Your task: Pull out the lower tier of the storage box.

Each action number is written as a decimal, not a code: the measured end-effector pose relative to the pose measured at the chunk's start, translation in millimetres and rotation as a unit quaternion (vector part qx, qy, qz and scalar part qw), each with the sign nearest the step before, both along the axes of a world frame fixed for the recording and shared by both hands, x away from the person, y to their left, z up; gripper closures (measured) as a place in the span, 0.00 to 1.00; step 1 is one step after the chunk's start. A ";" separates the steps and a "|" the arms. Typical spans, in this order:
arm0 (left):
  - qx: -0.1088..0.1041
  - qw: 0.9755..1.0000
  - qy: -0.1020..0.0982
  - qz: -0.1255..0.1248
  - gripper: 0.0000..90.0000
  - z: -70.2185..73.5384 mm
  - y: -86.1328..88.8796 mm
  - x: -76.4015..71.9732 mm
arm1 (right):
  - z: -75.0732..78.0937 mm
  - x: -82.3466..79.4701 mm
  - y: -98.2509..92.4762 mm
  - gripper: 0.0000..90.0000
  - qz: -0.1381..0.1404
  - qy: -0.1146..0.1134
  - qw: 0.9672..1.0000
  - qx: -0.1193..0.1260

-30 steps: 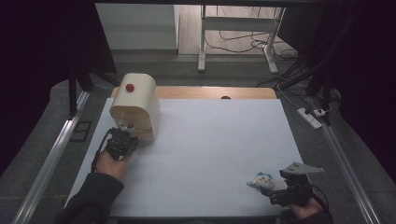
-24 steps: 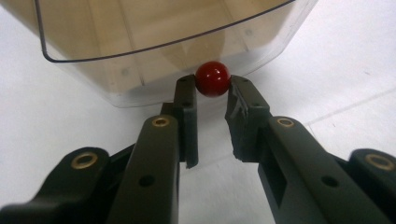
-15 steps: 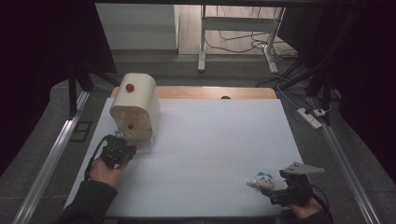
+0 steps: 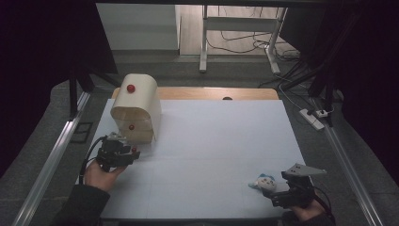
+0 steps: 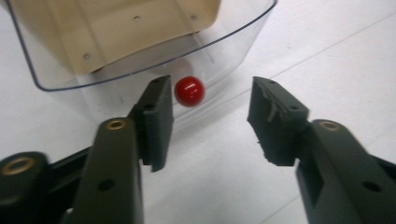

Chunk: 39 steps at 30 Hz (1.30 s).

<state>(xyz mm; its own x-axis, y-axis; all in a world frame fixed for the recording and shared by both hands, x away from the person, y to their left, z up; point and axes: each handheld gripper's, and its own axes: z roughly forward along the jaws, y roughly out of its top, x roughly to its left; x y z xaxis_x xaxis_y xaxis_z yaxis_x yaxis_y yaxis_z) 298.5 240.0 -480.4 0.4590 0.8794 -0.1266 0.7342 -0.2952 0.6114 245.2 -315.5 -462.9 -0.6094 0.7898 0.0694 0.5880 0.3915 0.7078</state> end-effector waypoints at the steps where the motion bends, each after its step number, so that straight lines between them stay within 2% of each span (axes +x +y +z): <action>1: -0.001 1.000 -0.001 -0.004 0.50 0.7 0.5 0.2 | 0.0 0.0 -0.1 0.00 0.000 0.000 1.000 0.000; 6: -0.014 0.999 0.001 -0.029 0.39 3.9 2.5 2.4 | -0.1 0.0 0.0 0.00 0.001 0.001 1.000 -0.001; 9: -0.014 0.999 0.001 -0.048 0.30 5.5 3.2 3.6 | -0.2 0.0 0.0 0.00 0.001 0.001 1.000 -0.001; 10: -0.015 0.998 0.003 -0.053 0.22 6.1 3.0 4.3 | -0.2 0.1 -0.1 0.00 0.001 0.002 1.000 0.000; 12: -0.009 0.998 -0.005 -0.056 0.20 8.4 3.5 4.9 | -0.2 0.1 0.0 0.00 0.001 0.003 1.000 0.000; 14: -0.009 0.998 -0.003 -0.061 0.14 11.2 5.0 6.5 | -0.3 0.1 0.1 0.00 0.001 0.003 1.000 -0.001; 16: -0.018 0.998 -0.003 -0.068 0.11 13.1 7.8 8.1 | -0.3 0.1 0.1 0.00 0.001 0.003 1.000 -0.001; 17: -0.024 0.997 0.001 -0.077 0.05 13.4 9.1 9.5 | -0.4 0.3 0.2 0.00 0.001 0.004 1.000 -0.001; 21: -0.028 0.994 -0.002 -0.101 0.02 14.4 12.7 12.9 | -0.4 0.4 0.3 0.00 0.000 0.005 1.000 0.000; 23: -0.047 0.993 0.003 -0.107 0.00 15.6 14.6 15.3 | -0.5 0.5 0.3 0.00 0.001 0.005 1.000 -0.002; 25: -0.052 0.993 0.001 -0.109 0.00 18.1 14.5 16.7 | -0.5 0.7 0.4 0.00 0.001 0.006 1.000 -0.003; 27: -0.040 0.993 -0.006 -0.109 0.00 21.0 13.0 17.7 | -0.6 0.8 0.5 0.00 0.001 0.007 1.000 -0.002; 29: -0.037 0.993 -0.003 -0.112 0.00 22.3 11.4 20.5 | -0.7 0.9 0.5 0.00 0.001 0.007 1.000 -0.002; 34: -0.010 0.994 0.004 -0.109 0.01 18.7 5.4 30.7 | -0.9 1.0 0.6 0.00 0.001 0.008 1.000 -0.002; 39: -0.004 0.994 0.024 -0.105 0.05 11.1 3.9 41.8 | -0.9 1.1 0.2 0.00 0.001 0.009 1.000 -0.003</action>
